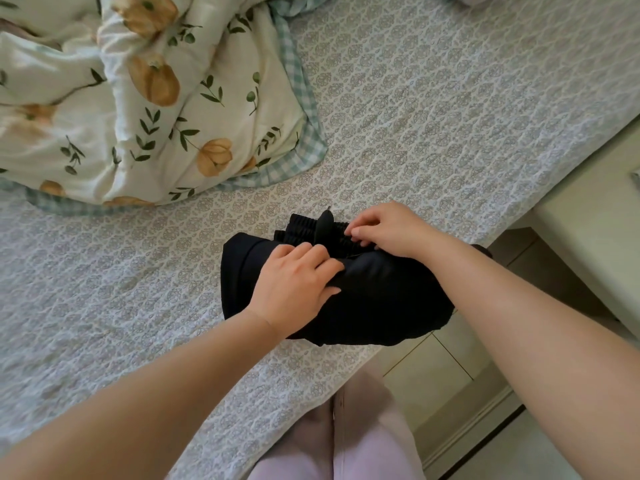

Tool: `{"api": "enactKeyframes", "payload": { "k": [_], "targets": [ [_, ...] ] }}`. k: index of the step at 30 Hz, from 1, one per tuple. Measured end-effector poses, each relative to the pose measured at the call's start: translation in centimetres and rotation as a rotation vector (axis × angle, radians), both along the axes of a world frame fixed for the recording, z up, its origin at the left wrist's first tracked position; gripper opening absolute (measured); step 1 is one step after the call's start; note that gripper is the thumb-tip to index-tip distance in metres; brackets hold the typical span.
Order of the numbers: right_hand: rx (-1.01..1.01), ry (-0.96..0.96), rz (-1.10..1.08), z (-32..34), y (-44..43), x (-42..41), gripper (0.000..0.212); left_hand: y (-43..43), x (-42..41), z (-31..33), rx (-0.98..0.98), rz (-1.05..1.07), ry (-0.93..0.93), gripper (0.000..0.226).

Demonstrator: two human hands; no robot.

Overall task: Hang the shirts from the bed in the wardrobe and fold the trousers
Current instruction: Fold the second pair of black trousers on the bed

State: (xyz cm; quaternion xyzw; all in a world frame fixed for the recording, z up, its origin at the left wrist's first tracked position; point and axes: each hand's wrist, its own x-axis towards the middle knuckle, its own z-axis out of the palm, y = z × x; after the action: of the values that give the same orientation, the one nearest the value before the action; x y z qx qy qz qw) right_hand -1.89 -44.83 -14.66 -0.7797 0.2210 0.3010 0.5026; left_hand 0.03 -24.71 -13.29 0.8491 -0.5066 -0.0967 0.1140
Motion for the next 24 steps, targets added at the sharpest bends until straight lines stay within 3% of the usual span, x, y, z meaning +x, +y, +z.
{"api": "enactKeyframes", "payload": {
  "k": [6, 11, 13, 16, 24],
  "targets": [
    [0.147, 0.137, -0.019, 0.1, 1.7, 2.1, 0.027, -0.7, 0.2, -0.5, 0.055, 0.114, 0.020, 0.033],
    [0.006, 0.162, 0.187, 0.9, 3.6, 4.2, 0.036, 0.0, 0.9, -0.7, 0.136, 0.218, 0.066, 0.037],
    [0.031, 0.108, 0.123, 1.2, 3.7, 4.6, 0.035, 0.6, 1.7, -0.7, 0.144, 0.240, 0.049, 0.032],
    [0.209, 0.149, -0.002, 1.3, 3.8, 4.6, 0.027, 1.3, 2.0, -0.5, 0.004, 0.162, -0.041, 0.017],
    [0.218, 0.456, 0.412, 0.5, 6.0, 5.1, 0.056, 2.5, 0.3, 0.8, -0.228, 0.016, -0.179, 0.025]
  ]
}}
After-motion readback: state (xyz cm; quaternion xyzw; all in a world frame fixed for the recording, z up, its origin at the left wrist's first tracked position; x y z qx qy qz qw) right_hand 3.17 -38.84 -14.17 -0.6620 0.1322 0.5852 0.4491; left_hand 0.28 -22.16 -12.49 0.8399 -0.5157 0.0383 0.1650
